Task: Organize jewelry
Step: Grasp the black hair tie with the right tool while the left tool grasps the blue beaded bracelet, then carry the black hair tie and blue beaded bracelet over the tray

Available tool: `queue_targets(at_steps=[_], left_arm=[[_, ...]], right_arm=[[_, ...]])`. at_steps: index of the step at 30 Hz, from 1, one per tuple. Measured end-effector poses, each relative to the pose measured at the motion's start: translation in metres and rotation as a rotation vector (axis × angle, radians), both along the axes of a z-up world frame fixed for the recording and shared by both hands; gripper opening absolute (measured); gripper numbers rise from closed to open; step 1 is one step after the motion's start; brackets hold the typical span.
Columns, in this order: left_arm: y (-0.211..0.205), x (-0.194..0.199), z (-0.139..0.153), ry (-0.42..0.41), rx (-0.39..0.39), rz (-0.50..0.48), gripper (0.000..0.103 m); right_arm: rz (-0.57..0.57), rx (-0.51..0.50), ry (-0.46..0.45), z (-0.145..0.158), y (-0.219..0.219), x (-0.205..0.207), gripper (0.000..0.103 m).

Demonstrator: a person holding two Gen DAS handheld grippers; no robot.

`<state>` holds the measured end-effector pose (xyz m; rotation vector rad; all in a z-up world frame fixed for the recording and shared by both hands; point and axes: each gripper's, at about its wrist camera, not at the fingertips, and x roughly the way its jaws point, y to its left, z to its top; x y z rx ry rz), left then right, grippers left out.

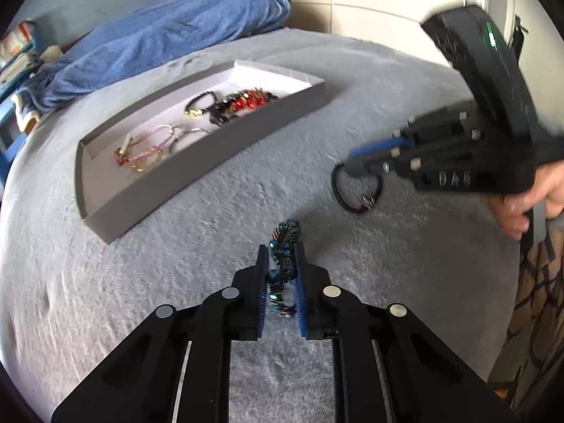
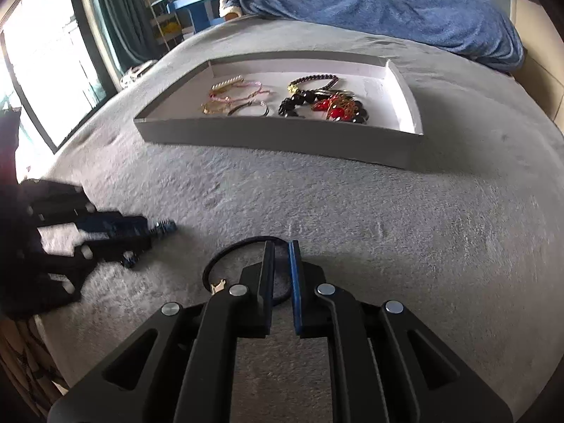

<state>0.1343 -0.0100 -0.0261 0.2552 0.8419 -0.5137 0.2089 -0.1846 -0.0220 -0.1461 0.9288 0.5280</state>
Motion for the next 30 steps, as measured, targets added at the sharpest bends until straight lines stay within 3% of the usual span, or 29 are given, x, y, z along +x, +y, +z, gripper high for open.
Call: queue_targets(at_steps=[4, 10, 19, 24, 25, 28, 30], left_arm=[[0.006, 0.003, 0.01, -0.02, -0.035, 0.03, 0.013], [0.017, 0.011, 0.029, -0.046, -0.103, 0.078, 0.013], [0.021, 0.024, 0.055, -0.105, -0.111, 0.106, 0.013], [0.026, 0.03, 0.066, -0.13, -0.128, 0.133, 0.013], [0.027, 0.032, 0.068, -0.133, -0.129, 0.139, 0.013], [0.029, 0.034, 0.071, -0.135, -0.134, 0.147, 0.013], [0.029, 0.034, 0.072, -0.136, -0.134, 0.15, 0.013]], right_arm=[[0.042, -0.039, -0.01, -0.004, 0.008, -0.004, 0.0], [0.033, 0.014, -0.036, 0.009, 0.002, -0.003, 0.0], [0.013, 0.101, -0.047, 0.032, -0.007, 0.007, 0.0], [0.017, 0.047, -0.014, 0.018, -0.005, 0.005, 0.001], [0.021, 0.037, -0.005, 0.014, -0.004, 0.004, 0.002], [0.029, 0.016, 0.007, 0.007, -0.002, 0.003, 0.024], [0.03, 0.001, 0.012, 0.004, 0.0, 0.003, 0.028]])
